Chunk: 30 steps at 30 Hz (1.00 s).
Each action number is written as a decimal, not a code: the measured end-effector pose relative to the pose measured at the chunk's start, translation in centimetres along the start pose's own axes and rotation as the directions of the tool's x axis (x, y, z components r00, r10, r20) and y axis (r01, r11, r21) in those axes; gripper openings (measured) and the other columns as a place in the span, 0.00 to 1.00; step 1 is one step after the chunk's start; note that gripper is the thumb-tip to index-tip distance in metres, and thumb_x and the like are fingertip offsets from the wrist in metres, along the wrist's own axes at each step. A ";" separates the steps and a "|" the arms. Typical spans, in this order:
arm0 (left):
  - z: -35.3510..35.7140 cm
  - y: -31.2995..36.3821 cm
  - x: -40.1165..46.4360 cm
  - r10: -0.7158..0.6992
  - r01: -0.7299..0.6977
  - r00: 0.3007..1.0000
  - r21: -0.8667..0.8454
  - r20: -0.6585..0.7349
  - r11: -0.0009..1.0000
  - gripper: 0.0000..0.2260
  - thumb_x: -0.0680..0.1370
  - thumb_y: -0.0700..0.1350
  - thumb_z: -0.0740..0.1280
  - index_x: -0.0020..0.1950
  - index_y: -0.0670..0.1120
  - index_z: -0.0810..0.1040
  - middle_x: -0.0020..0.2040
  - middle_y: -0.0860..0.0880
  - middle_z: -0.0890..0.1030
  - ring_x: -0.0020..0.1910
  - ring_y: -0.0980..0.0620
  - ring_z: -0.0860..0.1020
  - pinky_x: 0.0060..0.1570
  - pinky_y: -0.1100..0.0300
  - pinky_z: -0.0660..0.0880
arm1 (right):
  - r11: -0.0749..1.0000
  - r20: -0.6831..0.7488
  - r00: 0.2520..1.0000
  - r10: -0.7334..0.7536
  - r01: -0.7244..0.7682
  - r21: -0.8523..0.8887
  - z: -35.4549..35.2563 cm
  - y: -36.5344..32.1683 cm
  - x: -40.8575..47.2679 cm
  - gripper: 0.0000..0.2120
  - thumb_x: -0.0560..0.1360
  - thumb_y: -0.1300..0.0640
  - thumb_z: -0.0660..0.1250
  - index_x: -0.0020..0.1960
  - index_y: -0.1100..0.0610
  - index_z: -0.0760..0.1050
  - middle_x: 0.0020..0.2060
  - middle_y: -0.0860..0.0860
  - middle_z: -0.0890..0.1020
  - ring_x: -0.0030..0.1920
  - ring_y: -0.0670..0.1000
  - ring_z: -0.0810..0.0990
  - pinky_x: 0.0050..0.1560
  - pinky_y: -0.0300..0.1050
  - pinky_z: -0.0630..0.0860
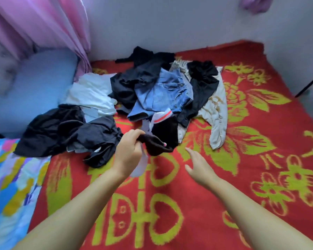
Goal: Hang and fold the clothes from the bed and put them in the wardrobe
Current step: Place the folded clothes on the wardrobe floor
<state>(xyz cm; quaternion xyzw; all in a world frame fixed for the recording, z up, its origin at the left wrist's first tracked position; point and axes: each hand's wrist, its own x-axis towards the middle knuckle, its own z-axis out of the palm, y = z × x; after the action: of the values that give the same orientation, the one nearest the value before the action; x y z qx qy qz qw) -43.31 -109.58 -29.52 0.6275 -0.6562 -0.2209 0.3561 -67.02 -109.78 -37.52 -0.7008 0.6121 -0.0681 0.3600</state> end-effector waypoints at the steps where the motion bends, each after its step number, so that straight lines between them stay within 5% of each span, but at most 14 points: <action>1: -2.1 1.6 -0.2 0.015 -0.015 0.999 -0.028 -0.031 0.999 0.13 0.69 0.37 0.55 0.46 0.45 0.76 0.42 0.50 0.75 0.44 0.51 0.72 0.46 0.58 0.68 | 0.998 -0.025 0.998 -0.058 0.058 0.007 -1.5 -2.2 -0.9 0.30 0.78 0.57 0.64 0.77 0.53 0.55 0.72 0.53 0.64 0.72 0.52 0.63 0.69 0.45 0.62; 7: -11.9 10.6 1.2 0.243 -0.242 0.970 -0.066 0.007 0.968 0.16 0.70 0.34 0.54 0.48 0.44 0.78 0.45 0.47 0.78 0.47 0.54 0.74 0.51 0.63 0.70 | 0.959 0.014 0.959 -0.282 0.282 -0.006 -9.2 -13.2 -5.3 0.37 0.75 0.52 0.69 0.77 0.55 0.53 0.74 0.53 0.62 0.74 0.51 0.60 0.70 0.39 0.56; 10: -15.1 14.9 1.7 0.370 -0.371 0.929 -0.070 -0.024 0.926 0.19 0.68 0.31 0.53 0.50 0.41 0.80 0.46 0.46 0.80 0.47 0.55 0.76 0.51 0.68 0.70 | 0.936 0.116 0.930 -0.350 0.350 0.020 -11.3 -17.9 -7.0 0.37 0.75 0.50 0.70 0.77 0.51 0.54 0.70 0.52 0.67 0.71 0.49 0.65 0.67 0.39 0.62; 15: -19.5 19.8 1.8 0.439 -0.436 0.898 -0.165 -0.019 0.885 0.20 0.71 0.26 0.58 0.51 0.43 0.82 0.45 0.53 0.81 0.41 0.65 0.76 0.45 0.72 0.69 | 0.908 -0.054 0.928 -0.370 0.373 0.191 -13.9 -21.4 -8.4 0.42 0.69 0.48 0.72 0.76 0.46 0.53 0.66 0.51 0.72 0.65 0.50 0.73 0.67 0.51 0.70; 18: -22.0 20.7 2.2 0.443 -0.429 0.895 -0.185 0.044 0.884 0.19 0.74 0.25 0.58 0.51 0.45 0.81 0.45 0.55 0.81 0.43 0.67 0.76 0.50 0.73 0.69 | 0.900 0.125 0.927 -0.352 0.299 0.316 -16.9 -22.6 -9.7 0.31 0.74 0.57 0.70 0.73 0.46 0.61 0.59 0.52 0.80 0.58 0.50 0.80 0.64 0.51 0.74; 22: -24.2 20.2 2.4 0.355 -0.342 0.935 -0.256 0.004 0.904 0.19 0.75 0.24 0.56 0.49 0.43 0.80 0.45 0.50 0.81 0.47 0.59 0.77 0.56 0.63 0.72 | 0.882 0.364 0.854 -0.371 0.202 0.426 -18.9 -23.9 -11.8 0.20 0.75 0.61 0.67 0.66 0.52 0.72 0.60 0.52 0.80 0.61 0.52 0.79 0.65 0.56 0.73; 26: -25.1 21.1 2.3 0.297 -0.280 0.955 -0.350 -0.008 0.894 0.20 0.76 0.26 0.56 0.47 0.46 0.81 0.43 0.54 0.82 0.47 0.58 0.78 0.54 0.62 0.74 | 0.681 0.346 0.794 -0.500 0.114 0.723 -19.9 -24.1 -12.5 0.17 0.80 0.51 0.61 0.68 0.48 0.70 0.57 0.55 0.80 0.61 0.53 0.78 0.63 0.54 0.73; 30: -24.9 24.6 0.7 0.409 -0.332 0.896 -0.352 0.173 0.875 0.14 0.77 0.29 0.60 0.51 0.42 0.82 0.47 0.47 0.83 0.49 0.53 0.80 0.58 0.55 0.75 | 0.482 0.152 0.920 -0.362 0.045 0.875 -20.4 -26.0 -11.6 0.09 0.78 0.50 0.63 0.51 0.53 0.79 0.37 0.50 0.81 0.37 0.48 0.79 0.42 0.46 0.73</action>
<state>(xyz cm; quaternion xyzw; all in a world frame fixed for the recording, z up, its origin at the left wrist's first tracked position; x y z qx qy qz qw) -41.15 -103.55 4.86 0.3928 -0.7598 -0.3240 0.4044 -59.75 -108.04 -3.31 -0.4990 0.3421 -0.2915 0.7409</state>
